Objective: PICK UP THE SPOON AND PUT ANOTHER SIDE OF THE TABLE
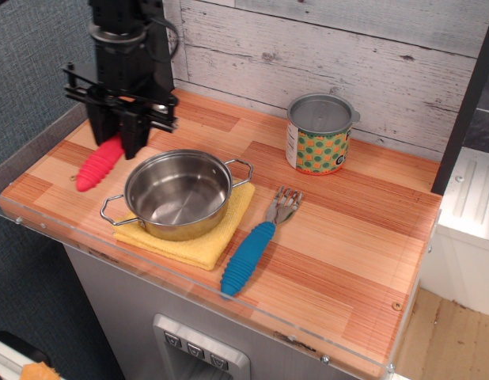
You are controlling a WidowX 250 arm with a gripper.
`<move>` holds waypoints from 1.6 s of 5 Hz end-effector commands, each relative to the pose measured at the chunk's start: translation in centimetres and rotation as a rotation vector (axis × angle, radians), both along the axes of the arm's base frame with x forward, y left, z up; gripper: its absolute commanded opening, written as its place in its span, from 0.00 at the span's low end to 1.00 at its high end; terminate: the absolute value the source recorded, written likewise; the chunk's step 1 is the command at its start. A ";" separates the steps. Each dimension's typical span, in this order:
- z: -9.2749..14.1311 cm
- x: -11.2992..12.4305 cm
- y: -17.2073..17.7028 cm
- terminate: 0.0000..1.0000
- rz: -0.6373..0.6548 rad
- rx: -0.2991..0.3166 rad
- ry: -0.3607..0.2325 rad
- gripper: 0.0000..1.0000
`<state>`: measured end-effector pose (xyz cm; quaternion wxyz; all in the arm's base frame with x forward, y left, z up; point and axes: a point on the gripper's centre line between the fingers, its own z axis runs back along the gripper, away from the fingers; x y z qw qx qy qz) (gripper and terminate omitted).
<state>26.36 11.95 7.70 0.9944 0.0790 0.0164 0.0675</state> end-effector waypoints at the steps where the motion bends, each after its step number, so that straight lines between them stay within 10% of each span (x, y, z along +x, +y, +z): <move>1: 0.0 0.9 2.7 0.00 -0.034 -0.004 -0.077 0.00; 8: -4.6 1.5 5.1 0.00 -0.104 -0.088 -0.108 0.00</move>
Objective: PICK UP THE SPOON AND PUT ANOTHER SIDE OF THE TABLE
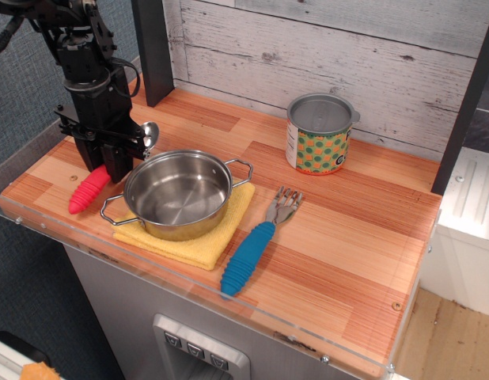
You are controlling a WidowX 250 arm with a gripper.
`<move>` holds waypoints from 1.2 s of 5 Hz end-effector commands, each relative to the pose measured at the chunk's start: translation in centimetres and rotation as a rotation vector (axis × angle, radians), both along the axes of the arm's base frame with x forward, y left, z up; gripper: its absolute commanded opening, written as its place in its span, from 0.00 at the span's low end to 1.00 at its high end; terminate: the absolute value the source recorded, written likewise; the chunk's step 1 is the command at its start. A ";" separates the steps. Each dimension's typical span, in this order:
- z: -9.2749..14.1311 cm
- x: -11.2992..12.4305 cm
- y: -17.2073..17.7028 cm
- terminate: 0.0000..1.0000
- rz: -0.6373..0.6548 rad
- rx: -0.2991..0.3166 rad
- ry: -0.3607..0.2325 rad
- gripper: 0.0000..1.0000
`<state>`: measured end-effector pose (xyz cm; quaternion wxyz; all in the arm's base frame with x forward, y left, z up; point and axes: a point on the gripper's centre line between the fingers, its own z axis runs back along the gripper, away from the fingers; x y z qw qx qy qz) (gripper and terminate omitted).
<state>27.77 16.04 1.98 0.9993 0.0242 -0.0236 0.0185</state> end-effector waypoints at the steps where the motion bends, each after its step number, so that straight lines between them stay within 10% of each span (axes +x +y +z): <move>1: 1.3 0.1 1.2 0.00 0.008 0.016 -0.037 0.00; 2: 1.3 0.0 1.4 0.00 0.006 0.011 -0.037 1.00; 6: 4.6 0.5 0.5 0.00 0.013 0.014 -0.106 1.00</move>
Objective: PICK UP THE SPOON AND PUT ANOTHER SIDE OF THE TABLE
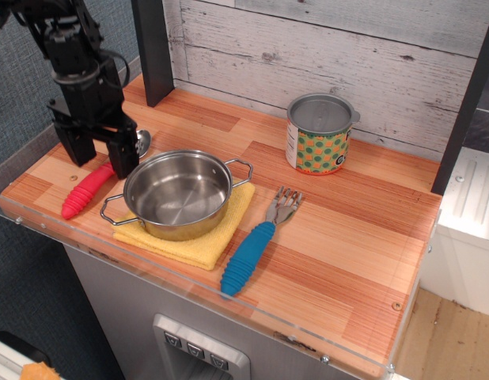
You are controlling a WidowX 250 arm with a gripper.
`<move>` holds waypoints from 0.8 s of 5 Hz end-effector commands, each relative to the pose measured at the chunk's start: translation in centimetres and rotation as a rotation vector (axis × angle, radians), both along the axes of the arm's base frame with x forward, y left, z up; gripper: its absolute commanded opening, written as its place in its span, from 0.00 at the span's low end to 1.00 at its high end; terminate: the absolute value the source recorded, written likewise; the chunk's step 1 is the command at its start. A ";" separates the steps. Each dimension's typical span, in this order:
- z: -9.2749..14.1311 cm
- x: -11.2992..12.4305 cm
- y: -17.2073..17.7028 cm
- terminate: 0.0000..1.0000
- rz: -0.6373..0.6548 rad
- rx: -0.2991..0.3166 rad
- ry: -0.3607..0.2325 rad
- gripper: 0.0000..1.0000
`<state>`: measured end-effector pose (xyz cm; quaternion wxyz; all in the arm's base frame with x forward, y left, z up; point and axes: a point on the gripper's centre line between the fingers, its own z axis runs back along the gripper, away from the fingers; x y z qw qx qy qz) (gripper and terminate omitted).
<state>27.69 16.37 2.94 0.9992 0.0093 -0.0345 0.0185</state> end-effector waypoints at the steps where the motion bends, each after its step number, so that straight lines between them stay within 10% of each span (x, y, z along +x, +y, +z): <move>1: 4.9 0.7 -0.6 0.00 0.064 0.046 -0.068 1.00; 3: 6.8 1.4 -3.8 0.00 0.145 0.043 -0.073 1.00; 4: 7.2 1.9 -5.2 1.00 0.178 0.039 -0.087 1.00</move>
